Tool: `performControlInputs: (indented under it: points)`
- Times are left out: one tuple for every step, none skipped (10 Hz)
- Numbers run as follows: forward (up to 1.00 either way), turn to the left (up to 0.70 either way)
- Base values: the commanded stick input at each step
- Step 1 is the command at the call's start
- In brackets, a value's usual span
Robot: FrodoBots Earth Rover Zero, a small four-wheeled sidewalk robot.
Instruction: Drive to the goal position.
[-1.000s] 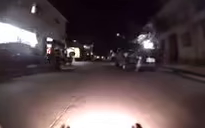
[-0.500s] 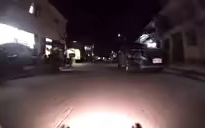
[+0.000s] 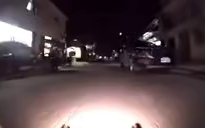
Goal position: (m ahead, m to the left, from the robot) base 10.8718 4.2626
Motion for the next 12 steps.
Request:
performControlInputs:
  points:
    - [0.85, 0.00]
    - [0.85, 0.00]
    - [0.85, 0.00]
    - [0.85, 0.00]
    - [0.85, 0.00]
    - [0.85, 0.00]
    - [0.85, 0.00]
    - [0.85, 0.00]
    - [0.85, 0.00]
    - [0.85, -0.03]
    - [0.85, -0.23]
    - [0.85, -0.23]
